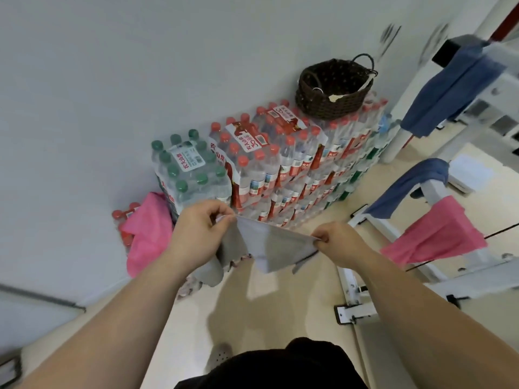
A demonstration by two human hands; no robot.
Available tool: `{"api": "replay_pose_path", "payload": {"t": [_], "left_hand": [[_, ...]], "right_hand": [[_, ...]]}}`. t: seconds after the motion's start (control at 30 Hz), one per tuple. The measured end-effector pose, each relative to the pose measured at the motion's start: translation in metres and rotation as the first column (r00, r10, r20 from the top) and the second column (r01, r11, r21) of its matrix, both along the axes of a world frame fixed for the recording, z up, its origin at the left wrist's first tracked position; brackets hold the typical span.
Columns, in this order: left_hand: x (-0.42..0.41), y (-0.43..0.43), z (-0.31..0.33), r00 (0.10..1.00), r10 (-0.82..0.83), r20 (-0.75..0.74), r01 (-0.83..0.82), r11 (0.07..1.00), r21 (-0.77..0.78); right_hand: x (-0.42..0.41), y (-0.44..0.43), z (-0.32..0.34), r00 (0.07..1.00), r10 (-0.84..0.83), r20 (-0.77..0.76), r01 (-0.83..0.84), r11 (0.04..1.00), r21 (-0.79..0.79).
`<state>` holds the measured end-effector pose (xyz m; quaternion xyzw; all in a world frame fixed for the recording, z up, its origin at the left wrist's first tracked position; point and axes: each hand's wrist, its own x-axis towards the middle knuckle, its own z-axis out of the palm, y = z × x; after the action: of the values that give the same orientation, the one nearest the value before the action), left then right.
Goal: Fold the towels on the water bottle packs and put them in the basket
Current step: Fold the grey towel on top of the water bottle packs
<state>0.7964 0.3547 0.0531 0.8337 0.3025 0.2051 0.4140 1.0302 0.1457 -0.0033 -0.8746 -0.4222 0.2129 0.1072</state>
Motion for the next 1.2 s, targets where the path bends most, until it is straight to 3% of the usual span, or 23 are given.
{"api": "replay_pose_path", "payload": {"t": [0.23, 0.33, 0.57, 0.63, 0.73, 0.83, 1.03, 1.2], "left_hand": [[0.041, 0.060, -0.015, 0.973, 0.219, -0.072, -0.218, 0.976, 0.024], [0.068, 0.070, -0.023, 0.945, 0.297, -0.133, -0.297, 0.955, 0.026], [0.129, 0.089, -0.032, 0.873, 0.443, -0.205, -0.450, 0.893, 0.013], [0.139, 0.092, -0.032, 0.840, 0.504, -0.201, -0.512, 0.859, 0.012], [0.149, 0.104, -0.031, 0.795, 0.560, -0.235, -0.549, 0.828, 0.116], [0.159, 0.123, -0.022, 0.755, 0.603, -0.258, -0.565, 0.798, 0.211], [0.191, 0.196, 0.013, 0.752, 0.616, -0.233, -0.468, 0.749, 0.470], [0.224, 0.279, 0.033, 0.799, 0.565, -0.205, -0.312, 0.682, 0.662]], "right_hand": [[0.086, 0.054, -0.034, 0.997, -0.065, 0.037, 0.065, 0.998, 0.007], [0.125, 0.076, -0.047, 0.996, -0.022, 0.081, 0.027, 0.998, -0.059], [0.225, 0.127, -0.050, 0.988, 0.153, 0.007, -0.152, 0.985, -0.080], [0.247, 0.144, -0.038, 0.985, 0.170, -0.013, -0.171, 0.985, -0.011], [0.275, 0.177, -0.018, 0.983, 0.183, -0.013, -0.177, 0.966, 0.187], [0.298, 0.217, 0.005, 0.975, 0.222, -0.011, -0.211, 0.940, 0.268], [0.328, 0.304, 0.058, 0.923, 0.283, 0.262, -0.357, 0.884, 0.301], [0.351, 0.381, 0.097, 0.857, 0.212, 0.470, -0.363, 0.896, 0.257]]}}
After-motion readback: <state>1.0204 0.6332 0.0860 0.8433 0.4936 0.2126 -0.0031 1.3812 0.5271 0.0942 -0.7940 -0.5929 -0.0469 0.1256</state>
